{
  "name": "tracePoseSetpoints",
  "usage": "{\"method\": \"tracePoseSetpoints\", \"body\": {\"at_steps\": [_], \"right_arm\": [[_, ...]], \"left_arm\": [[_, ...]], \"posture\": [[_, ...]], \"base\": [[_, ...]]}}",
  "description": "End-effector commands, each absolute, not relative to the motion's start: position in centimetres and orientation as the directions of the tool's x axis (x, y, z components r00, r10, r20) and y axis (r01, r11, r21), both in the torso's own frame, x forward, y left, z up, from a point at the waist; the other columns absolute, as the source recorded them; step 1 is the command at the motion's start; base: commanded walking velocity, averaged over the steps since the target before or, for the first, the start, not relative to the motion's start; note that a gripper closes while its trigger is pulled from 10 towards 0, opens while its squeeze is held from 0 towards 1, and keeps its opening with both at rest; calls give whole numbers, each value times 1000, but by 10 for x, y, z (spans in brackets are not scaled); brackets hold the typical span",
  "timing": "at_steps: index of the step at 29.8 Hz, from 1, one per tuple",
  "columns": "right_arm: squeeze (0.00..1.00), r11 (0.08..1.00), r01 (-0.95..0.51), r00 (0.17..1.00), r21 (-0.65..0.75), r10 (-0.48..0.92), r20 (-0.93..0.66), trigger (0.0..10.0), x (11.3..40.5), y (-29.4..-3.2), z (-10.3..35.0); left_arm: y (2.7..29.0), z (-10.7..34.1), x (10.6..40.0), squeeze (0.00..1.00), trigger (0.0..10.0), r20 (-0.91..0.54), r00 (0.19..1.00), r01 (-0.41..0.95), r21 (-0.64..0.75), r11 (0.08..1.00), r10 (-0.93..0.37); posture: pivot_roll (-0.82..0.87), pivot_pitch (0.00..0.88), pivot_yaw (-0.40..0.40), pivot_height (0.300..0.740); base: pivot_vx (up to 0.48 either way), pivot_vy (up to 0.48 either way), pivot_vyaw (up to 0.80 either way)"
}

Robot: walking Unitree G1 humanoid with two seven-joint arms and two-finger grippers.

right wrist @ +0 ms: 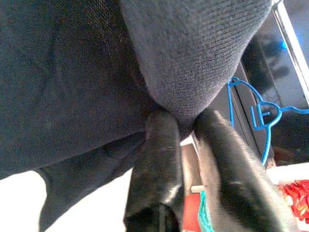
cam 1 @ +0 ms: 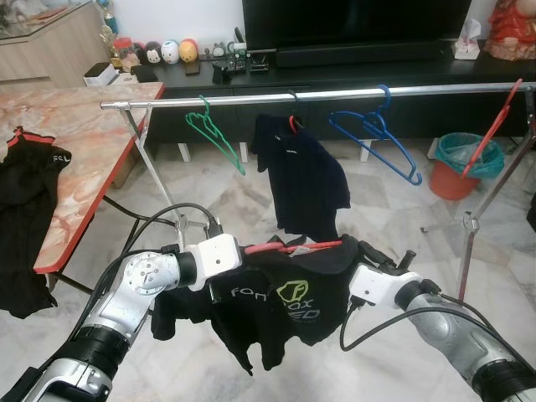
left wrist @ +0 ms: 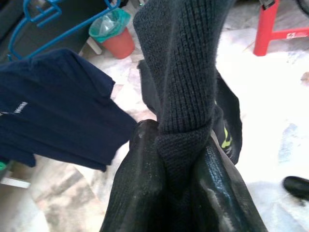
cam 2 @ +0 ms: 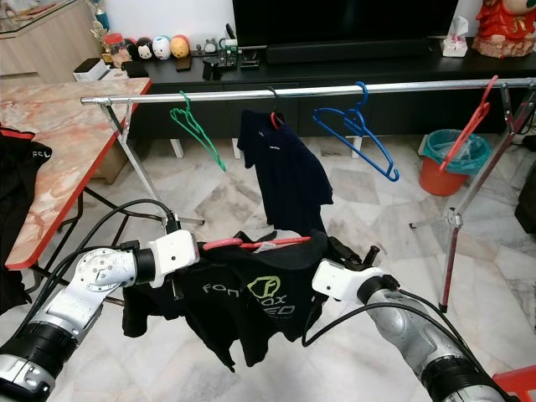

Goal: Hang hanger

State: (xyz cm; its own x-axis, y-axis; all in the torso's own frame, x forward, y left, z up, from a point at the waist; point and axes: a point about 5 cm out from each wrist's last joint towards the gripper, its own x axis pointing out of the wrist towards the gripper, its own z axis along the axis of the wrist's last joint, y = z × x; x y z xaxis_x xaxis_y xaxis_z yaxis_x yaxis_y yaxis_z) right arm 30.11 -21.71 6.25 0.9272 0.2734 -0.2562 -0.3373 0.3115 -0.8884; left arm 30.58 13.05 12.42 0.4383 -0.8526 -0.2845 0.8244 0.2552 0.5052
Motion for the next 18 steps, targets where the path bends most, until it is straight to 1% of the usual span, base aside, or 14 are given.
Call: {"method": "tracePoseSetpoints", "body": {"at_steps": [1,9,14,15,16,18], "right_arm": [[0,306,-337,923,-891,293,-248,0,303,-212,64],[0,295,-343,921,-892,290,-259,0,304,-215,63],[0,274,-383,907,-882,291,-303,0,303,-216,59],[0,264,-388,905,-883,289,-311,0,303,-217,58],[0,212,-429,886,-878,289,-363,0,299,-220,52],[0,149,-458,869,-876,284,-406,0,296,-223,46]], "left_arm": [[129,133,305,0,10000,-265,420,817,526,235,-868],[128,131,300,0,10000,-279,383,839,504,205,-880],[132,130,297,0,10000,-309,352,858,484,172,-884],[133,130,296,0,10000,-313,345,860,484,164,-885],[136,130,295,0,10000,-328,332,862,486,143,-884],[139,130,294,0,10000,-348,328,861,493,126,-879]], "posture": [[-67,42,59,740],[-66,42,59,740],[-66,42,59,740],[-66,42,59,740],[-67,42,58,740],[-65,42,57,740]], "base": [[0,0,0],[0,0,0],[0,0,0],[0,0,0],[0,0,0],[0,0,0]]}}
